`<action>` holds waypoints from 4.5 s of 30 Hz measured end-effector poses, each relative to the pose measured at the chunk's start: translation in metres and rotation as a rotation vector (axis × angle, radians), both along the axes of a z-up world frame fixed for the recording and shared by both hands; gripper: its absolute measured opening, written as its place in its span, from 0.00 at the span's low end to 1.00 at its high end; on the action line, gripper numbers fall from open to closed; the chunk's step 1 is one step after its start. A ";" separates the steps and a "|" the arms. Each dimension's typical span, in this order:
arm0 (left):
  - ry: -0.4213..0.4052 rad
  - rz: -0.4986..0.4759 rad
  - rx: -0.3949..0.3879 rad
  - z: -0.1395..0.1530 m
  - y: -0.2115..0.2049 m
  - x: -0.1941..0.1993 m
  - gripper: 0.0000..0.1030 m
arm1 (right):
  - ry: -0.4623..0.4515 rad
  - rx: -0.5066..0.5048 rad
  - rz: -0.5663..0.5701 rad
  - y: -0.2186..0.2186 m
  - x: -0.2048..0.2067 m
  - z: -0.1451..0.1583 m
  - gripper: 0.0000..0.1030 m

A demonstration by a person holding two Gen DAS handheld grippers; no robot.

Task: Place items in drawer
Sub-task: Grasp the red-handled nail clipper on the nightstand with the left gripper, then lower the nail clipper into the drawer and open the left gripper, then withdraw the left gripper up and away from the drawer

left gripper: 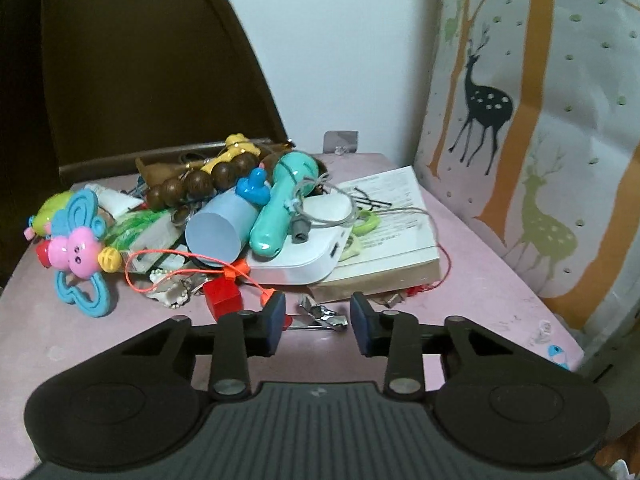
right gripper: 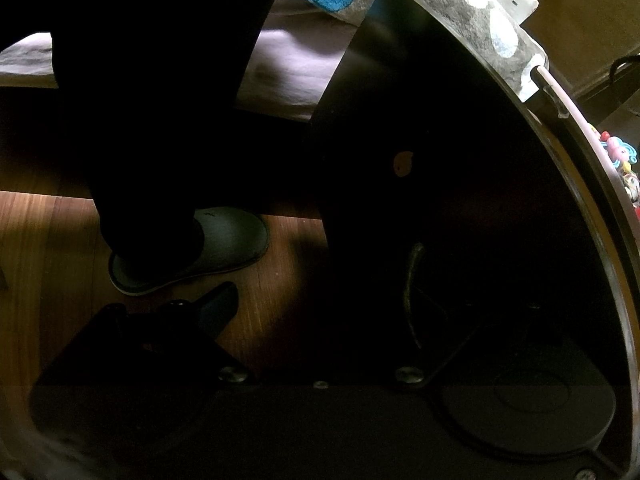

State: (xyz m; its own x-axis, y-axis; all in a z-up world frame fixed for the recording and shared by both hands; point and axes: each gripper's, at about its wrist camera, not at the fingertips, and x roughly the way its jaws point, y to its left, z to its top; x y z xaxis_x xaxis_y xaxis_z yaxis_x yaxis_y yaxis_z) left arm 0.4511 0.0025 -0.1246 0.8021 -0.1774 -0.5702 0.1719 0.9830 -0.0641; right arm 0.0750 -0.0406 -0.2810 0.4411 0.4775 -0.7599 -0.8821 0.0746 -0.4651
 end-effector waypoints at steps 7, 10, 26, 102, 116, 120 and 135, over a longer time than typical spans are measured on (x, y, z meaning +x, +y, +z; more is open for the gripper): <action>0.007 0.007 -0.019 -0.008 0.002 0.006 0.13 | -0.001 0.001 0.001 0.000 0.000 0.000 0.92; -0.003 -0.006 -0.001 -0.005 0.001 0.000 0.11 | 0.000 0.000 0.001 0.000 0.000 0.000 0.92; 0.010 -0.100 0.053 0.022 -0.002 -0.097 0.04 | -0.002 -0.011 -0.007 0.002 0.000 0.000 0.92; 0.341 -0.098 0.222 -0.080 -0.012 -0.121 0.63 | -0.013 -0.026 0.003 0.004 0.000 -0.001 0.94; 0.223 0.030 0.091 0.002 0.036 -0.217 0.63 | -0.088 -0.102 -0.059 0.016 -0.004 -0.007 0.82; 0.155 0.105 0.013 0.018 0.056 -0.269 0.63 | -0.120 -0.126 -0.083 0.018 -0.005 -0.004 0.68; -0.017 0.144 -0.051 0.027 0.068 -0.398 0.64 | -0.277 -0.126 -0.168 0.012 -0.008 0.002 0.12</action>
State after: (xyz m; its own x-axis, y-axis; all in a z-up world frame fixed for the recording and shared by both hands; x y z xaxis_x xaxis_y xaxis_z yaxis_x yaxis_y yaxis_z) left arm 0.0528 0.0708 -0.0981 0.8306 -0.0880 -0.5498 0.0303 0.9931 -0.1132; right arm 0.0668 -0.0289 -0.2787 0.7034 0.2910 -0.6485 -0.7011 0.1344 -0.7002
